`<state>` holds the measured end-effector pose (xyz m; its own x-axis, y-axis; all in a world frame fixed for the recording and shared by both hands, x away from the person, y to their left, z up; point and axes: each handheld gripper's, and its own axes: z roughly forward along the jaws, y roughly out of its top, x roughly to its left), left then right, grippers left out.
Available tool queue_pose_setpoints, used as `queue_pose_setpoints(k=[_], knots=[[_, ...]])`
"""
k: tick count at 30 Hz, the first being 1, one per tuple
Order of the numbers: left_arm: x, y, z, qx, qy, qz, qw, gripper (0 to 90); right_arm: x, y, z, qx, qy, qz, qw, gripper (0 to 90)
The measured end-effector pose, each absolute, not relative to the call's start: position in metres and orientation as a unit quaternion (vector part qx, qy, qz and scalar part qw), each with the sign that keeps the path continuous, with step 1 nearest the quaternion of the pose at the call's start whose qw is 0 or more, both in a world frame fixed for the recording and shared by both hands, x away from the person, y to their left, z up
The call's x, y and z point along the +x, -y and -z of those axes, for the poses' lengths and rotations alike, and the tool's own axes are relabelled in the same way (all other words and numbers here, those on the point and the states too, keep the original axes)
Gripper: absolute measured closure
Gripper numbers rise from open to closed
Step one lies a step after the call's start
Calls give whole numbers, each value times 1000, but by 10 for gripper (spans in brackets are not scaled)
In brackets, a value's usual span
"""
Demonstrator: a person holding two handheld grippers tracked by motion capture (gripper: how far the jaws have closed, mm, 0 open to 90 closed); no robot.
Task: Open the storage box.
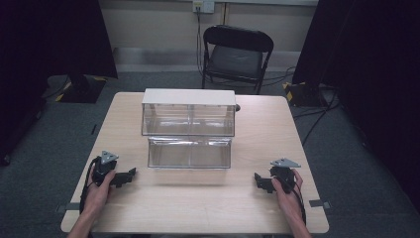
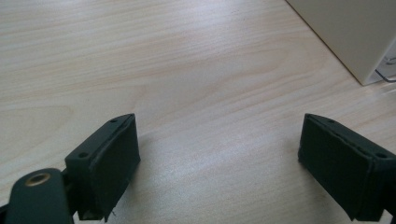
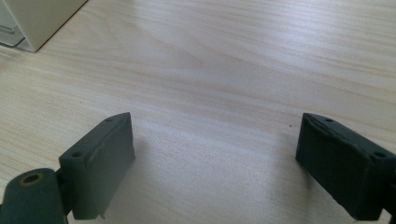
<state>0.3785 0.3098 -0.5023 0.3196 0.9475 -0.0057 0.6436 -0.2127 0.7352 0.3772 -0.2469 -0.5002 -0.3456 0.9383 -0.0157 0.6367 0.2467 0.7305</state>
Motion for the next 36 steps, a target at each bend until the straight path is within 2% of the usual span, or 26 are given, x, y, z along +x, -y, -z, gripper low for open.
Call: queue_pose_setpoints(k=[9,10,14,36], knots=[[379,-310,503,742,-535,-233,330,119,377,247,500,523,-754,-322,233,111],[379,-310,503,742,-535,-233,330,119,377,246,499,523,-756,-320,229,136],[379,-310,503,742,-535,-233,330,119,377,243,497,522,-759,-316,226,146],[379,-310,503,743,-535,-233,328,119,371,234,473,500,-744,-386,216,142]])
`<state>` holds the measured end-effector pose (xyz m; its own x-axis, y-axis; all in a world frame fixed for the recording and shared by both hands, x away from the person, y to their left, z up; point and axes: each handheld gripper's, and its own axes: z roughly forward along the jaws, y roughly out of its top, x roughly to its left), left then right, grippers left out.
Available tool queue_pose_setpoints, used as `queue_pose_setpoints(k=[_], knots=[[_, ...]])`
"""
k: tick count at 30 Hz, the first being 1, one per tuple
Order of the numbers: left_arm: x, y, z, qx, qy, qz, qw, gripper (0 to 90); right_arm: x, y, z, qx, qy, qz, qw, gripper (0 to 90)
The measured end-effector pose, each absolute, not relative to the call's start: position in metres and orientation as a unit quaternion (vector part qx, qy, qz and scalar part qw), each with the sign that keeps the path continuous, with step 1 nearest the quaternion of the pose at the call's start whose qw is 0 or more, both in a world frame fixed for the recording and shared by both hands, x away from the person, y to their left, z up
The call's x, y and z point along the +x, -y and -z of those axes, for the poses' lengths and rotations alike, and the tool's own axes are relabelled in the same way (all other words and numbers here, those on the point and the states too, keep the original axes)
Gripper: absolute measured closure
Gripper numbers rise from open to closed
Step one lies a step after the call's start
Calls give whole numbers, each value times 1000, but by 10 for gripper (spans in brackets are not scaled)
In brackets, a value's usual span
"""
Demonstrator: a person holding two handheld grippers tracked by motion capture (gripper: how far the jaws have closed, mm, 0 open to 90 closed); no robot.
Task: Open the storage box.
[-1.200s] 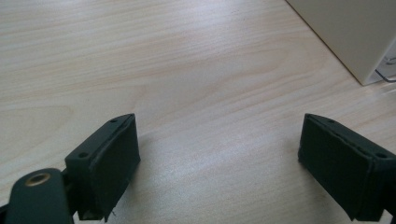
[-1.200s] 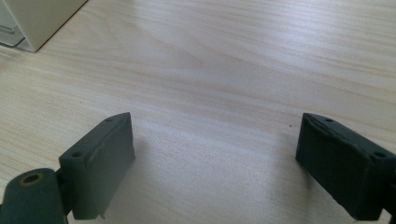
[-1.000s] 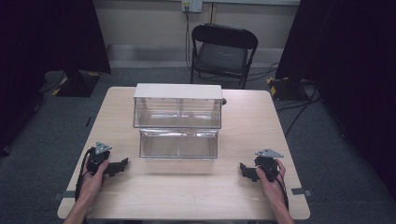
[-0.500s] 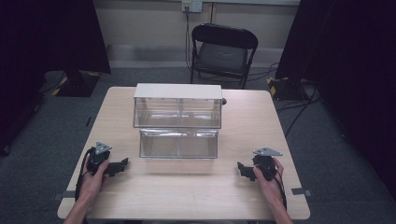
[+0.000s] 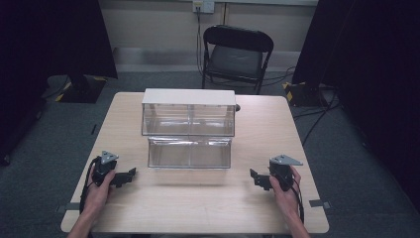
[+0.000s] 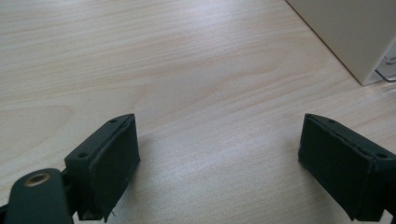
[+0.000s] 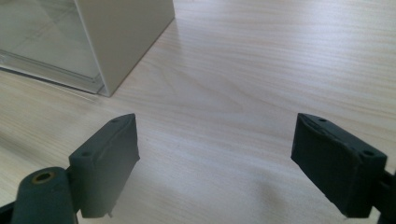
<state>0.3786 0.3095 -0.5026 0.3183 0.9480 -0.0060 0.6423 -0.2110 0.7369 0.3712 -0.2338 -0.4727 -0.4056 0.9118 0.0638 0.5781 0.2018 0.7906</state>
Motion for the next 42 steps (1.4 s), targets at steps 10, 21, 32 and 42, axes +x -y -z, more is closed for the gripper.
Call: queue_pose_setpoints(k=[10,21,32,42], knots=[[379,-310,503,743,-534,-233,329,117,370,234,461,485,-748,-404,205,142],[379,-310,503,743,-535,-233,328,117,368,229,454,464,-757,-420,190,142],[379,-310,503,743,-534,-234,327,117,363,215,445,439,-766,-431,189,143],[379,-310,503,743,-534,-234,327,117,361,205,441,431,-770,-432,186,142]])
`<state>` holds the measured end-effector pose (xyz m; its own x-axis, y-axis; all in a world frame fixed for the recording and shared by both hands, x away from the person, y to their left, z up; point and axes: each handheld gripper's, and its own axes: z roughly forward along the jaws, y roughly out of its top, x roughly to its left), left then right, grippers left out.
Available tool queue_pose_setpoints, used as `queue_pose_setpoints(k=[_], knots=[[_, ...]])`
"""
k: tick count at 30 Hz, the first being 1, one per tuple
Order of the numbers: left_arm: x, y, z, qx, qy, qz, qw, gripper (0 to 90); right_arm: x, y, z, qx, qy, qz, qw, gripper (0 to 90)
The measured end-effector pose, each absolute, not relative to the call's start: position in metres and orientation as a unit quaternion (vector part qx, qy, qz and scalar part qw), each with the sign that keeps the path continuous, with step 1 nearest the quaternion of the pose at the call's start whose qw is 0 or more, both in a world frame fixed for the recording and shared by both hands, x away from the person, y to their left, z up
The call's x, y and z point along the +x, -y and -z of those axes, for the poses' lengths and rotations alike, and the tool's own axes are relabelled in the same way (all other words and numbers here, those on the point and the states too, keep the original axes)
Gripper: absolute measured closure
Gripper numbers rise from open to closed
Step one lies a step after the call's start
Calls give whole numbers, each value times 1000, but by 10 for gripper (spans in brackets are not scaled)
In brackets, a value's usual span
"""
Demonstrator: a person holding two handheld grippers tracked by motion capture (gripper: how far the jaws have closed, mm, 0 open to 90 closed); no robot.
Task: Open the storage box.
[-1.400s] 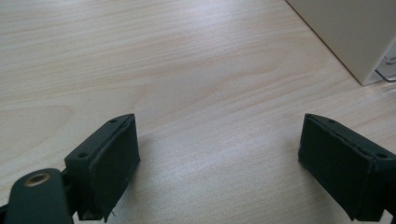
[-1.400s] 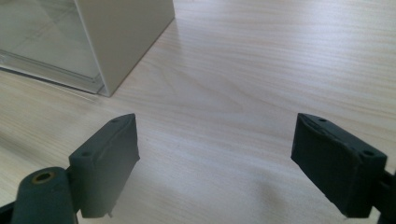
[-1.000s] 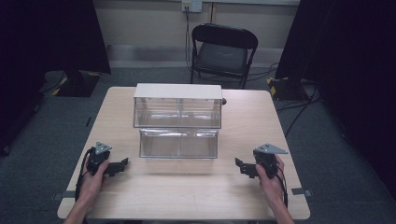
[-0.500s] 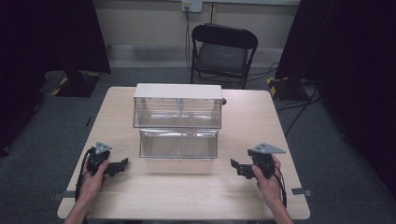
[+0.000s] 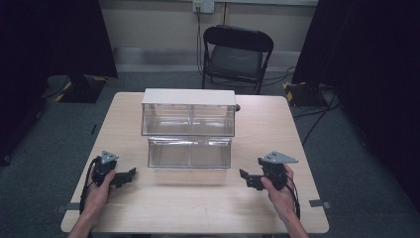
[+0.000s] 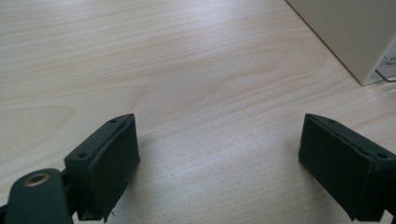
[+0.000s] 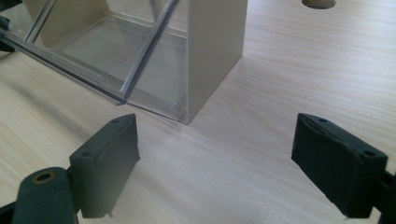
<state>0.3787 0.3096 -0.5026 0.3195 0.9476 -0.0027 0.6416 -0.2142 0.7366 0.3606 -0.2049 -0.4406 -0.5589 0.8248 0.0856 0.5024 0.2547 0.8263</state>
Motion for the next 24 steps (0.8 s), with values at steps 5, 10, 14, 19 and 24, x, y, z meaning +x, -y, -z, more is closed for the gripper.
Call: queue_pose_setpoints(k=[5,10,14,19,24], knots=[[379,-310,502,744,-534,-233,327,117,360,201,439,429,-771,-436,179,142],[379,-310,503,743,-535,-233,328,117,358,195,440,420,-776,-440,169,142],[379,-310,503,743,-535,-233,328,117,357,188,440,409,-783,-441,160,142],[379,-310,503,743,-534,-234,328,116,357,182,441,406,-785,-442,156,143],[379,-310,503,744,-534,-234,327,116,358,173,444,398,-790,-439,154,142]])
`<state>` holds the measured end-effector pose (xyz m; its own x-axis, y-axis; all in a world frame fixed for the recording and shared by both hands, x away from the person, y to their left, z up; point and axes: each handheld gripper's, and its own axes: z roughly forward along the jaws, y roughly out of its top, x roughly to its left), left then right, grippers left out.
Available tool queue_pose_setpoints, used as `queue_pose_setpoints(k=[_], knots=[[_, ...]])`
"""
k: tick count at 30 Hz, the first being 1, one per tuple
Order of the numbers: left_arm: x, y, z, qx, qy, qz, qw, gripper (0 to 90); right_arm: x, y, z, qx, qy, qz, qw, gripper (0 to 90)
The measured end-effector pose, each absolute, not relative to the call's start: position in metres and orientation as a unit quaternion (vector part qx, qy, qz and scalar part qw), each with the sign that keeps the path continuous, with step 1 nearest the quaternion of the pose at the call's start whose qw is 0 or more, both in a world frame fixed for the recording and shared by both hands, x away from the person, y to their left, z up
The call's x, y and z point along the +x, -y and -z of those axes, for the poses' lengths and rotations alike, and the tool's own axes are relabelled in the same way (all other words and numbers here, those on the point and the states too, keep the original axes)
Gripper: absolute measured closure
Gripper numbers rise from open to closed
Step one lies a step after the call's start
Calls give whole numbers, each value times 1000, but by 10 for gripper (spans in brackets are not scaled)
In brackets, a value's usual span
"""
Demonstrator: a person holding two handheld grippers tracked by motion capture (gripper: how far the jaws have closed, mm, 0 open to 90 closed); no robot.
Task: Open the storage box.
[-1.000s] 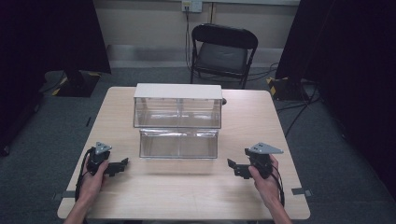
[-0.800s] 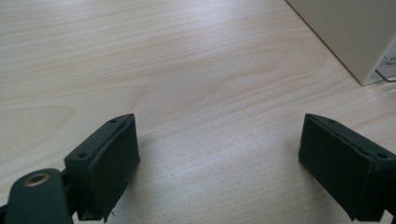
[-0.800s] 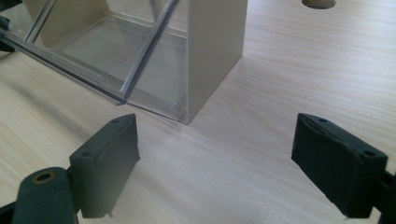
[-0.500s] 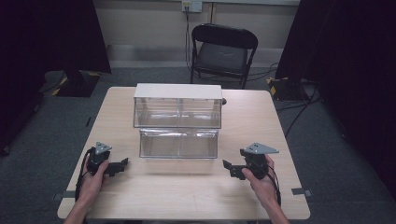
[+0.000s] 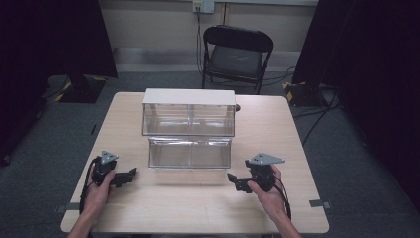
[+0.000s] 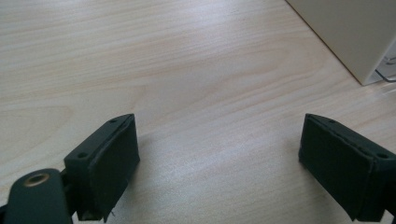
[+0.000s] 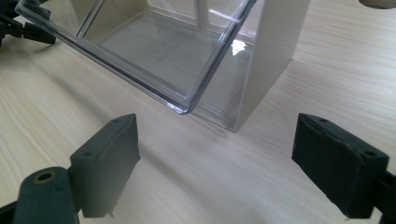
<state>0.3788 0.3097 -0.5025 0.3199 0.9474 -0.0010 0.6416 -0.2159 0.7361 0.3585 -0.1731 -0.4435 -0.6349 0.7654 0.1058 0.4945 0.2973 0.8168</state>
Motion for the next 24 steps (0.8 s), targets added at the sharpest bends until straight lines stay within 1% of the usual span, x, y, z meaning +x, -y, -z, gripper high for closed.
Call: queue_pose_setpoints(k=[10,19,24], knots=[[379,-310,503,743,-534,-234,328,116,361,156,451,392,-800,-432,141,142],[379,-310,503,743,-534,-234,328,116,367,148,452,392,-803,-423,147,142],[379,-310,503,743,-534,-234,328,116,380,143,458,400,-808,-406,151,143]])
